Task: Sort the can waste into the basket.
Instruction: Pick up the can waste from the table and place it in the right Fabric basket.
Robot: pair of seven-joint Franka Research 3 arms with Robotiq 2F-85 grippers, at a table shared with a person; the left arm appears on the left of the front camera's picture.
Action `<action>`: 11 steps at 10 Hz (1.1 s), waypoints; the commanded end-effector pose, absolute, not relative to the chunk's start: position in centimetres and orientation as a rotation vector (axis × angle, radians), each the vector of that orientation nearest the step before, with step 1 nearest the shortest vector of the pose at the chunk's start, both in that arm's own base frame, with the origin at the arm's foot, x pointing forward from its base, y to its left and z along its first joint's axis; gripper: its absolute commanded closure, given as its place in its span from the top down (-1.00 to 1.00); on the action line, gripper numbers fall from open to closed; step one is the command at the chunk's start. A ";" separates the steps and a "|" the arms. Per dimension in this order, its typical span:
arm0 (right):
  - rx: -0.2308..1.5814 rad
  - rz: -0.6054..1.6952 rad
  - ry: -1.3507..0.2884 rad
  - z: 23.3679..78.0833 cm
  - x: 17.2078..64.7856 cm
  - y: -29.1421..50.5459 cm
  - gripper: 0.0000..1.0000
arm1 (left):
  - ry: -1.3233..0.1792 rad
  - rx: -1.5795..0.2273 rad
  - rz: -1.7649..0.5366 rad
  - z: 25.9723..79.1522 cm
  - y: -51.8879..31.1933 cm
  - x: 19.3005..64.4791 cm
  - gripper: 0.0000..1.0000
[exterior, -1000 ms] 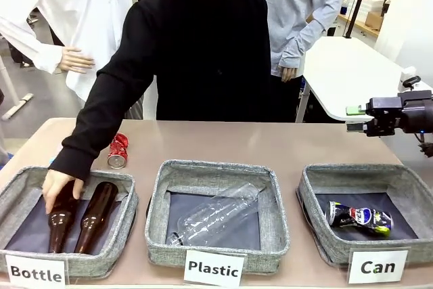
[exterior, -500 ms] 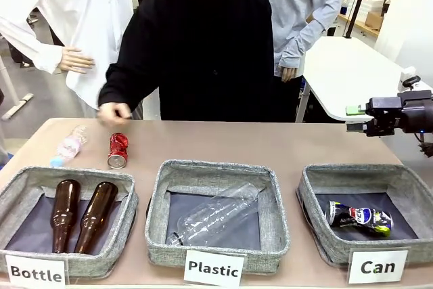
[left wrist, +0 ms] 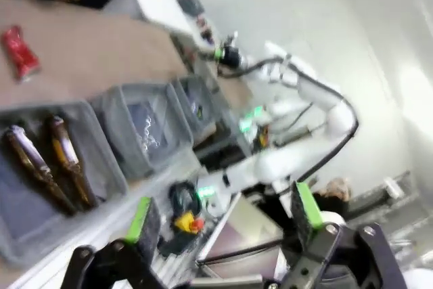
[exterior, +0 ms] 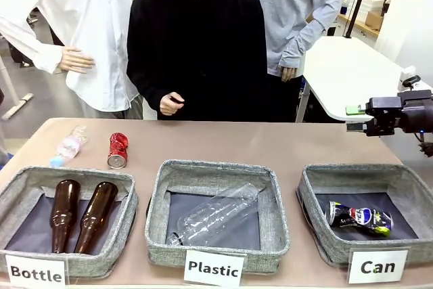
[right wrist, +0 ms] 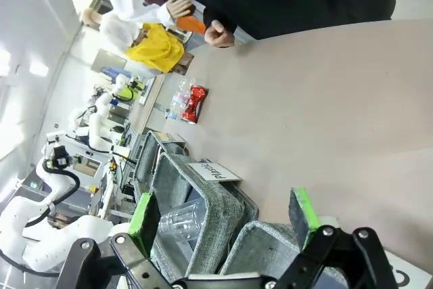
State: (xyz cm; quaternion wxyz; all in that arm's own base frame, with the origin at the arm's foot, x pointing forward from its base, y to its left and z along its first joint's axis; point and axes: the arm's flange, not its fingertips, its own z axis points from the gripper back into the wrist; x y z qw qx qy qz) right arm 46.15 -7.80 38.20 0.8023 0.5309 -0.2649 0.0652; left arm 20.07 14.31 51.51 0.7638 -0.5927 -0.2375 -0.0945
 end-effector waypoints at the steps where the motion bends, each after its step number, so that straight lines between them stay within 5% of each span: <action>1: 1.139 0.162 -0.584 38.4 46.1 -7.9 1.00 | -0.505 -1.202 -0.298 50.2 12.2 19.2 1.00; 11: 1.139 0.162 -0.584 38.4 46.1 -7.9 1.00 | -0.472 -1.254 -0.252 51.0 13.0 20.1 1.00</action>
